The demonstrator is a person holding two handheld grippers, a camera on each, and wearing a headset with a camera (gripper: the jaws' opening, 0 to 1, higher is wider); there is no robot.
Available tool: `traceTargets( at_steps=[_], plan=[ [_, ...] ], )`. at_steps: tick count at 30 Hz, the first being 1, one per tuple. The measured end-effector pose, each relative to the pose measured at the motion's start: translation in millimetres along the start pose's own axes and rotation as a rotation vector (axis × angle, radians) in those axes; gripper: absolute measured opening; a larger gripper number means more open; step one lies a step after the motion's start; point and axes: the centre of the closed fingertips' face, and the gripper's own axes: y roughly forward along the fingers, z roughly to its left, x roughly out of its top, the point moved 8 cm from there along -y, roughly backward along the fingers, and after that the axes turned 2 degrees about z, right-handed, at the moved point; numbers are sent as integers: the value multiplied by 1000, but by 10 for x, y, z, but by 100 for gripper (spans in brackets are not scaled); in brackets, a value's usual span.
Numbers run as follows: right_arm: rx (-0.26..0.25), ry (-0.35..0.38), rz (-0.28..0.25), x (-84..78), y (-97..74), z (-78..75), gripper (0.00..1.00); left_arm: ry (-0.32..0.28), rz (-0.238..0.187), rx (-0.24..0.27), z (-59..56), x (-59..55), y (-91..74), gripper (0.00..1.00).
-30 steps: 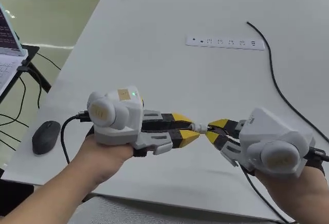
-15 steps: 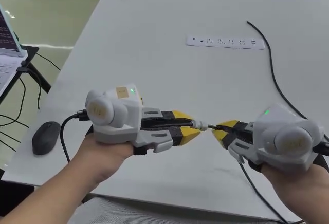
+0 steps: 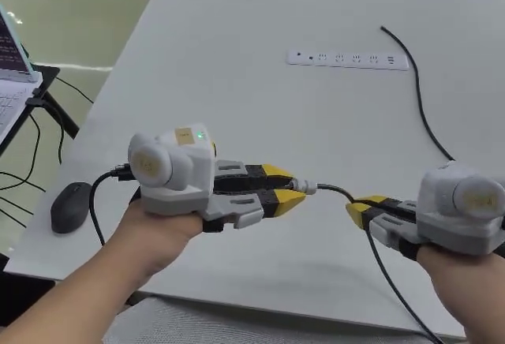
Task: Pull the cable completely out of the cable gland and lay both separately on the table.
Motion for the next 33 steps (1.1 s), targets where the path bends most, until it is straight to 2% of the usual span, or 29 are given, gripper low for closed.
traceTargets(
  at_steps=[3, 5, 6, 19, 24, 27, 30, 33],
  plan=[
    [-8, 48, 11, -44, 20, -15, 1, 3, 7, 1, -5, -13, 6, 15],
    [6, 122, 11, -80, 34, 9, 1, 1, 6, 0, -17, -14, 9, 15],
    [5, 129, 13, -89, 37, 5, 1, 2, 6, 1, -20, -17, 10, 15],
    [26, 96, 27, -117, 28, 56, 3, -3, 9, 2, -22, -32, -5, 15],
    [15, 30, 26, -110, -5, 94, 4, -2, 7, 1, -32, -32, 1, 15],
    [10, -72, 37, -99, -21, 80, 6, -6, 5, 0, -32, -25, -2, 15],
    [15, -150, 30, -72, -40, 91, 13, -3, 8, 3, -22, -26, -3, 15],
    [31, -263, 2, 19, -92, 173, 18, -6, 8, 4, -17, -26, -8, 15]
  ],
)
